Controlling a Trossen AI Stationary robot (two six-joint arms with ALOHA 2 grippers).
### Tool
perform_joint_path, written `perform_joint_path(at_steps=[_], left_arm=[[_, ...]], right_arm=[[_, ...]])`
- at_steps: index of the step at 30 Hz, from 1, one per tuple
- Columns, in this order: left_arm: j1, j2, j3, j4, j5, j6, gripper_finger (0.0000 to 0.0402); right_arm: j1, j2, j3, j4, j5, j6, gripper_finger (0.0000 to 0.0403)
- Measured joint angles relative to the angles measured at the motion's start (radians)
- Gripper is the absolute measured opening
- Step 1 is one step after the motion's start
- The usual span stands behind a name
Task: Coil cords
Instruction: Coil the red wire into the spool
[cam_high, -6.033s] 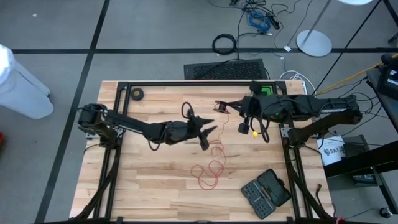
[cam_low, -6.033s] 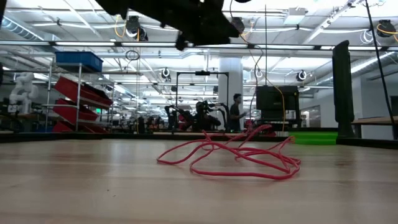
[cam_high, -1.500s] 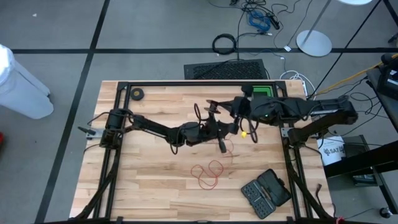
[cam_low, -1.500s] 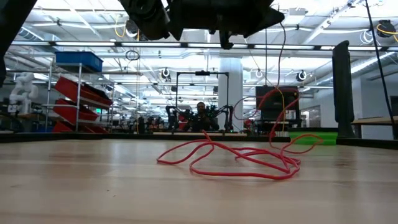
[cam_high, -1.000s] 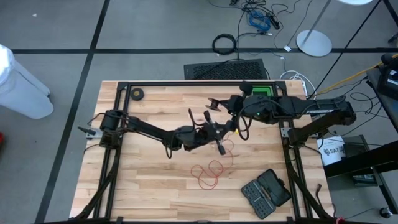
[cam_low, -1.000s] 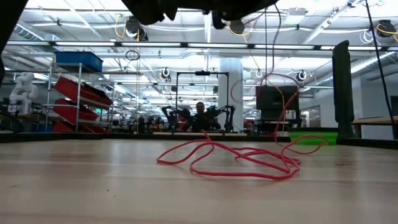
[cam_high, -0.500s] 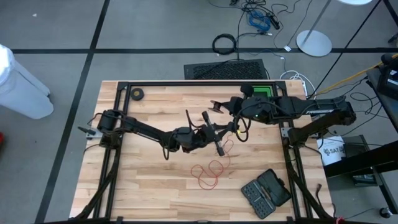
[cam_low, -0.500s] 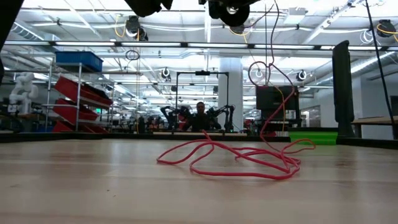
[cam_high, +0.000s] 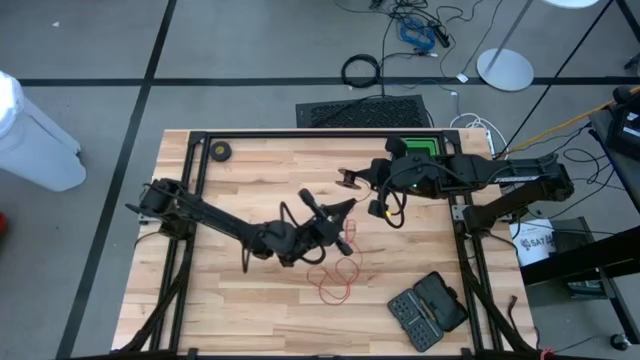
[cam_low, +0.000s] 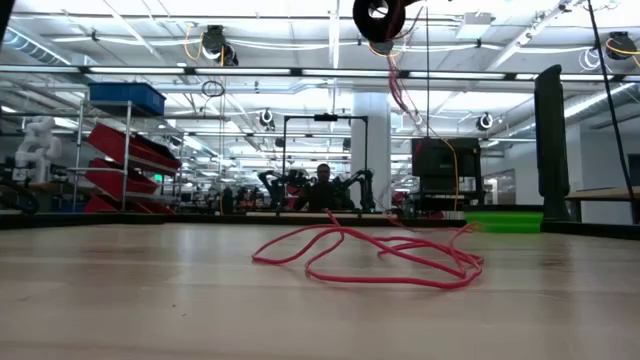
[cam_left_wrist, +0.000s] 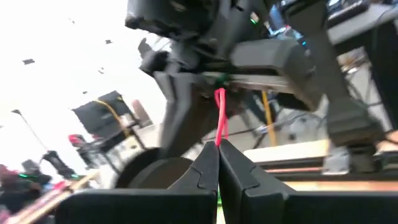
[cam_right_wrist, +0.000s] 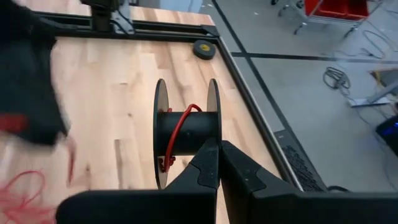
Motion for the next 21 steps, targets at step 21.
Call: perform_joint_path(at_steps=[21], left_arm=[[-0.024, -0.050, -0.074, 0.002, -0.468, 0.375, 0.0001]], right_arm=[[0.003, -0.036, 0.000, -0.041, -0.148, 0.002, 0.0000]])
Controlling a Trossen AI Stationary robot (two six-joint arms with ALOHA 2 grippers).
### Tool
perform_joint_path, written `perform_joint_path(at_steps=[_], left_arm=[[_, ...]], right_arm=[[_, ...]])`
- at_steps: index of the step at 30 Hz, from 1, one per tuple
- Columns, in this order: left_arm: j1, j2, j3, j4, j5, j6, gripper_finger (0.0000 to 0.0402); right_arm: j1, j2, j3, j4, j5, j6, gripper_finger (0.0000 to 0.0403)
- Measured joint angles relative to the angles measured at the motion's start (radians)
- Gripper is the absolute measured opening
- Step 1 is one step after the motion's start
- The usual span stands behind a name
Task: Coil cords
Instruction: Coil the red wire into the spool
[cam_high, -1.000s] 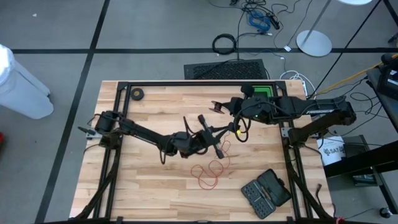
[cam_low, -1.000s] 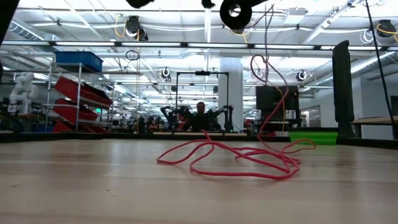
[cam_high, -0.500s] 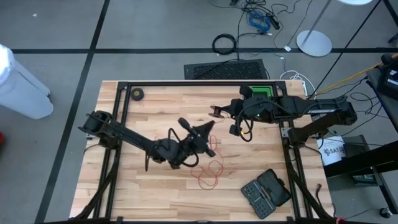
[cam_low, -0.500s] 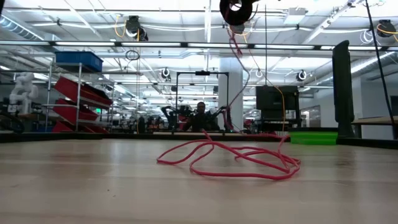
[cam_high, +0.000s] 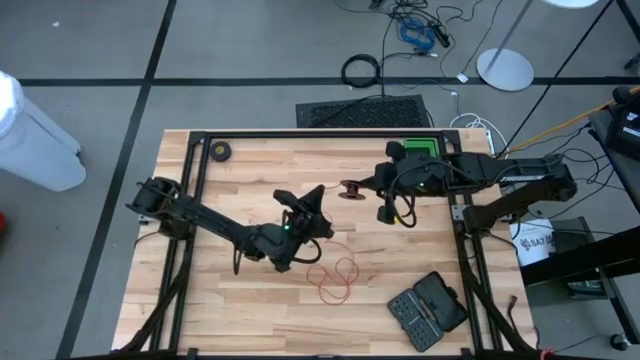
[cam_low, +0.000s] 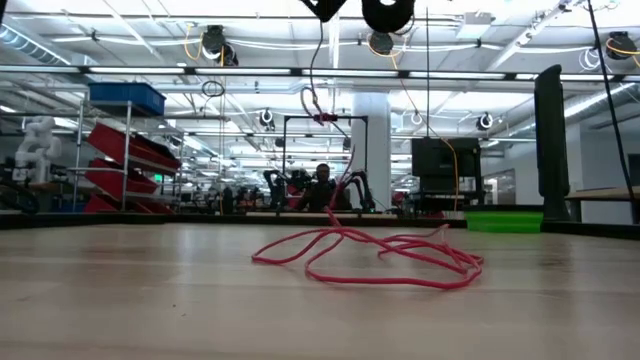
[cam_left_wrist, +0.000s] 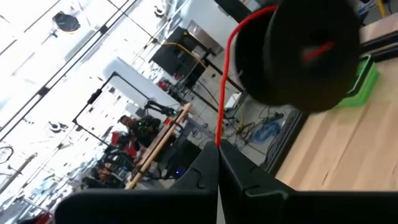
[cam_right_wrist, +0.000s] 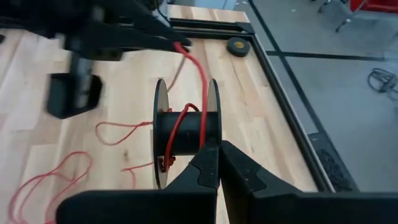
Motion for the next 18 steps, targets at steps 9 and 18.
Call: perform_joint_path(at_steps=[9, 18], left_arm=[[0.017, 0.000, -0.045, -0.001, -0.007, -0.062, 0.0001], [-0.001, 0.000, -0.058, -0.113, -0.005, -0.197, 0.0001]], right_arm=[[0.039, -0.025, 0.000, -0.013, -0.021, 0.016, 0.0000], [0.039, -0.047, 0.000, 0.035, -0.015, 0.012, 0.0000]])
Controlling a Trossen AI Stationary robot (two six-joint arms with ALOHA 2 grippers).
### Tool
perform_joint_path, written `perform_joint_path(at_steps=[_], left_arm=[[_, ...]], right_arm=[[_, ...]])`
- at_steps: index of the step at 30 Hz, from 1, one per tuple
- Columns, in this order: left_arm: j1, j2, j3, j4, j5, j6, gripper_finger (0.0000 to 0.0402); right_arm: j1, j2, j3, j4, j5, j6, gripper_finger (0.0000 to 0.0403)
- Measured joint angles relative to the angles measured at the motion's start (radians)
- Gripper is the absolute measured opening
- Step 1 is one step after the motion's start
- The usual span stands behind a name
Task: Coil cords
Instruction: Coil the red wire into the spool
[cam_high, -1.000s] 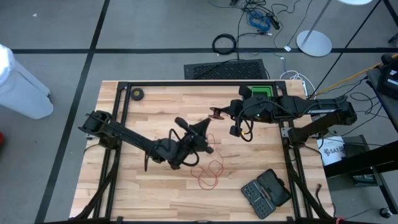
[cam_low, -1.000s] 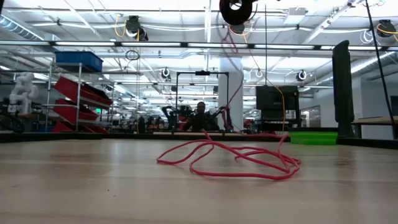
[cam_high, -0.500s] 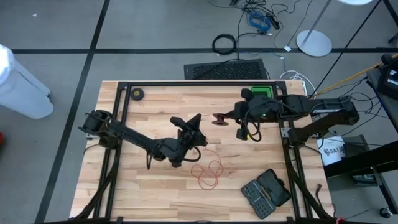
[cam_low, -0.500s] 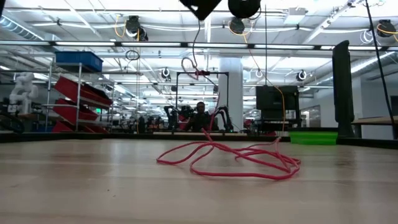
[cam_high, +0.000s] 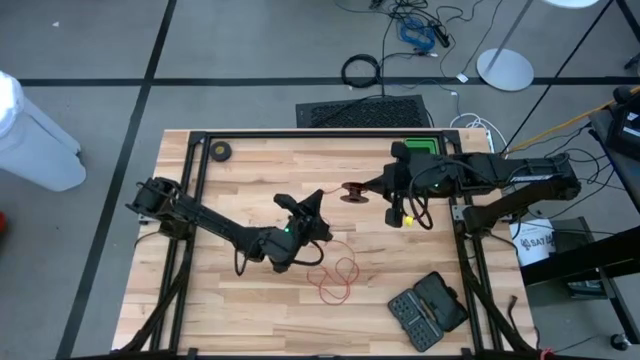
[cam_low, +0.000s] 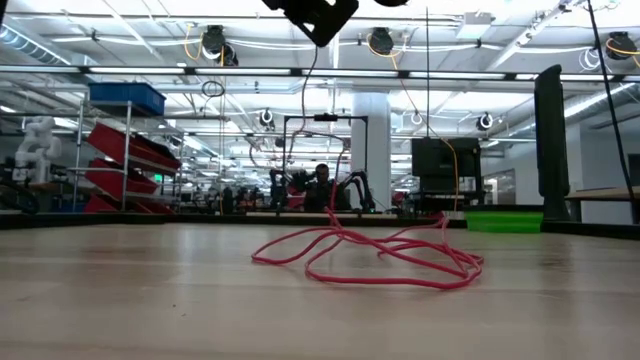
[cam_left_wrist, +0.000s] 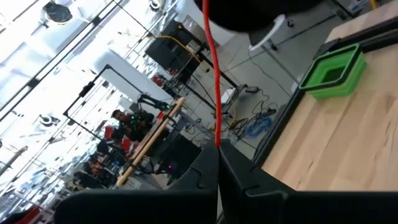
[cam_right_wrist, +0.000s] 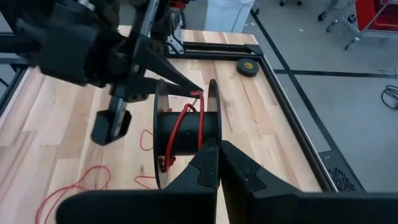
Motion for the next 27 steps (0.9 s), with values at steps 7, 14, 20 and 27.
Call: perform_joint_path(at_steps=[7, 14, 20, 27], left_arm=[[0.001, 0.000, 0.000, -0.269, 0.052, -0.288, 0.0001], [0.021, 0.000, 0.000, -0.359, 0.309, -0.558, 0.0001], [0.061, 0.000, 0.000, -0.346, 0.462, -0.635, 0.0001], [0.096, 0.001, 0.000, -0.207, 0.465, -0.554, 0.0001]], right_arm=[[0.000, -0.006, 0.000, -0.001, 0.001, 0.000, 0.0000], [0.000, -0.010, 0.000, 0.020, 0.001, -0.003, 0.0000], [0.000, -0.008, 0.000, 0.085, 0.006, -0.018, 0.0000], [0.000, 0.034, 0.000, 0.157, 0.034, -0.019, 0.0000]])
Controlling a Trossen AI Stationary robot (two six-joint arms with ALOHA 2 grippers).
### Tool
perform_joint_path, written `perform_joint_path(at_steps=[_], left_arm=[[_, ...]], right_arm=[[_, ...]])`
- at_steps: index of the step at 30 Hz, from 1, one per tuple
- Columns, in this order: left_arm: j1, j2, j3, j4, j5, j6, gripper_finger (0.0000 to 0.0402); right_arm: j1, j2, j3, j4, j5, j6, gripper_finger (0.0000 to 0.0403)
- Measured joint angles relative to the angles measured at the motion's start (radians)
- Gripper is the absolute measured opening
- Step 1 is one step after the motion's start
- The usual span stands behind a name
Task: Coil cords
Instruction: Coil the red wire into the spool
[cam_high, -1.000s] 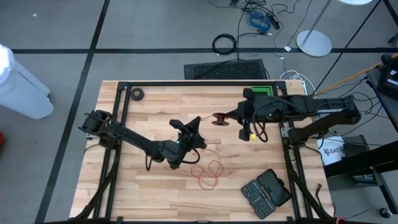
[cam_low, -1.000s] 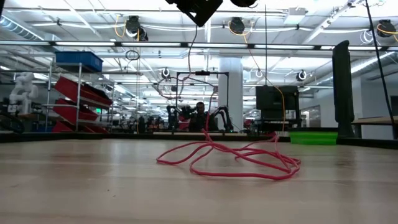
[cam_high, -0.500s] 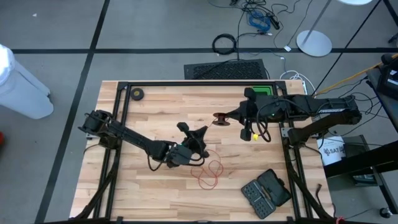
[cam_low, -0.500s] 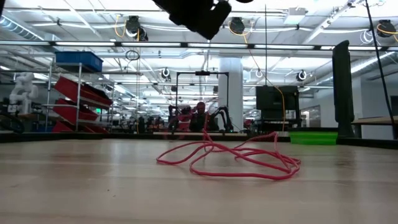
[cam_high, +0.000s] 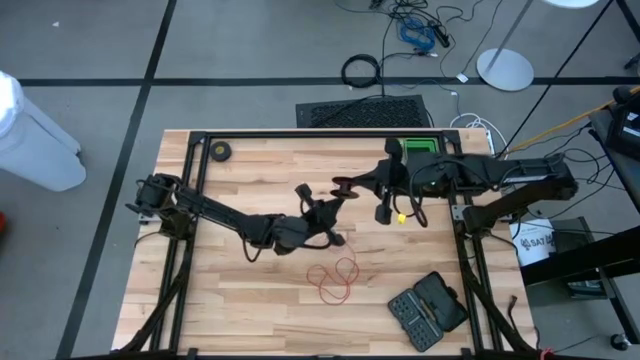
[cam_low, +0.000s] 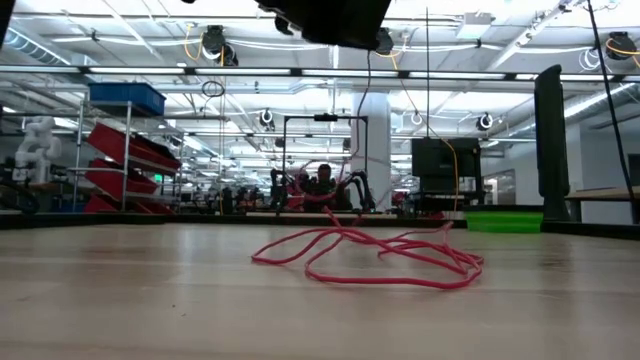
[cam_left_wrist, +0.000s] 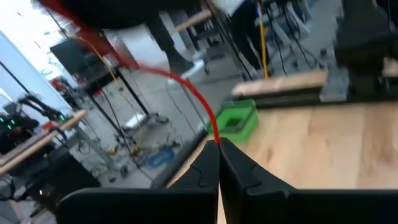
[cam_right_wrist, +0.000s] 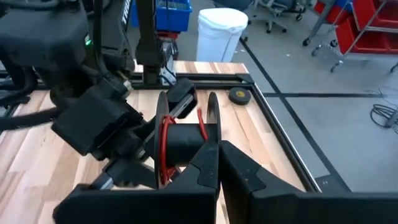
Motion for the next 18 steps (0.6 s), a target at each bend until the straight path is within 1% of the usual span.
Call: perform_joint_path(at_steps=[3, 6, 10, 13, 18], left_arm=[[0.001, 0.000, 0.000, 0.103, 0.001, 0.071, 0.0001], [0.000, 0.000, 0.010, 0.165, 0.004, 0.122, 0.0001], [0.004, 0.001, 0.029, 0.180, 0.029, 0.134, 0.0001], [0.011, 0.001, 0.045, 0.186, 0.050, 0.135, 0.0001], [0.018, 0.001, 0.056, 0.233, 0.057, 0.166, 0.0001]], right_arm=[[0.000, 0.018, 0.000, 0.044, 0.022, -0.019, 0.0000], [0.000, 0.028, 0.000, 0.080, 0.110, -0.036, 0.0000], [0.000, 0.044, 0.000, 0.103, 0.196, -0.052, 0.0000], [0.000, 0.066, 0.000, 0.131, 0.226, -0.056, 0.0000], [0.000, 0.105, 0.000, 0.175, 0.282, -0.078, 0.0000]])
